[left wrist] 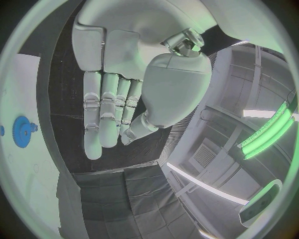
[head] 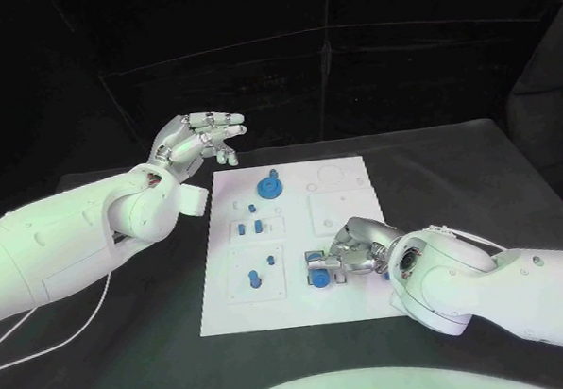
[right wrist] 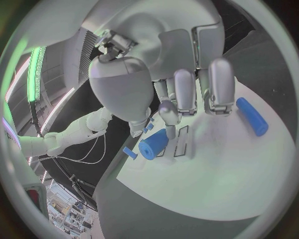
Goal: Assemble the parts on the task board
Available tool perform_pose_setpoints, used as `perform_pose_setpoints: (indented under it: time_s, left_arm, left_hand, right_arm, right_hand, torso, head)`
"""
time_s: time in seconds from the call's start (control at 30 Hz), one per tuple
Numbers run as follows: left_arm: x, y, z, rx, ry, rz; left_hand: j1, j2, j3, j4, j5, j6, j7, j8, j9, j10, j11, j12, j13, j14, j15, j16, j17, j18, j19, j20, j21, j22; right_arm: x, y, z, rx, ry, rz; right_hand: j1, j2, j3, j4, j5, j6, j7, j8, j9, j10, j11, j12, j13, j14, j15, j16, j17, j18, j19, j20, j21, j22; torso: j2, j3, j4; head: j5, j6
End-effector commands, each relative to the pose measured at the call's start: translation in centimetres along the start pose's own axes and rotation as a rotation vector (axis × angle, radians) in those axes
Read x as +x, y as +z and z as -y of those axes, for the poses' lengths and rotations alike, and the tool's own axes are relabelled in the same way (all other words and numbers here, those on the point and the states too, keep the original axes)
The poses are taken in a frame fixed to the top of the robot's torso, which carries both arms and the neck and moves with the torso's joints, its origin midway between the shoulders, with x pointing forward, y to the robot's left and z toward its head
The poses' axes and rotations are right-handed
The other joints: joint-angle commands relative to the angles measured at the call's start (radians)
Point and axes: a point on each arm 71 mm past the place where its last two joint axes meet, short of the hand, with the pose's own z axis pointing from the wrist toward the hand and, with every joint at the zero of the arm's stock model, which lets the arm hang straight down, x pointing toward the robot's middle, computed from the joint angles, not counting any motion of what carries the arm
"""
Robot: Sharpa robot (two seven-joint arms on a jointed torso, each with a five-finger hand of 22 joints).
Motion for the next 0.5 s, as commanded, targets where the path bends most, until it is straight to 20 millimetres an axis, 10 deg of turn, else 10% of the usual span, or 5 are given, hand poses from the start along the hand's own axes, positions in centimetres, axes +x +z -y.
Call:
perform_pose_setpoints:
  time_s: [0.03,0.2,0.5]
  left_arm:
    - [0.1,0.06,0.09,0.002,-0.008,-0.01]
    - [0.02,0.04,0.09,0.0,-0.007,-0.008]
    - [-0.06,0.01,0.09,0.0,-0.006,-0.007]
  left_hand:
    - [0.004,0.009,0.0,-0.005,0.006,0.002,0.005,-0.002,0.0,-0.006,-0.003,0.005,0.0,-0.007,-0.001,-0.002,-0.001,0.007,-0.006,-0.003,-0.006,-0.002]
    - [0.007,0.009,0.001,-0.008,0.006,0.001,0.006,-0.002,-0.001,-0.007,-0.003,0.006,0.0,-0.008,-0.001,-0.002,-0.002,0.007,-0.006,-0.003,-0.006,-0.002]
    - [0.009,0.01,0.002,-0.009,0.006,0.001,0.006,-0.003,-0.001,-0.007,-0.003,0.006,-0.001,-0.008,-0.001,-0.002,-0.002,0.007,-0.006,-0.003,-0.006,-0.002]
  right_arm:
    - [-0.34,0.05,-0.02,-0.004,0.001,0.036]
    - [-0.48,-0.06,-0.03,-0.016,-0.006,0.047]
    - [-0.39,-0.59,-0.07,-0.051,-0.04,0.013]
  right_hand:
    - [-0.043,-0.021,-0.008,0.001,-0.007,-0.021,0.006,-0.009,0.001,-0.049,0.006,-0.073,-0.07,0.038,0.004,-0.008,-0.008,0.003,0.023,-0.001,-0.014,0.126]
    - [-0.06,-0.058,0.035,-0.001,-0.006,-0.033,0.011,-0.005,0.008,-0.062,0.011,-0.103,-0.096,0.038,0.009,-0.012,-0.01,0.004,0.02,0.005,-0.018,0.121]
    - [0.139,-0.048,0.091,-0.067,0.059,-0.022,0.002,0.03,0.035,-0.03,0.003,-0.073,-0.062,0.042,0.004,-0.012,-0.004,0.002,0.027,0.003,-0.013,0.132]
  torso:
    - [-0.001,-0.0005,-0.0003]
    - [0.0,0.0004,-0.0009]
    - [0.001,0.0014,-0.0018]
  head:
    - [0.0,0.001]
    - [0.002,0.0]
    - [0.004,-0.004]
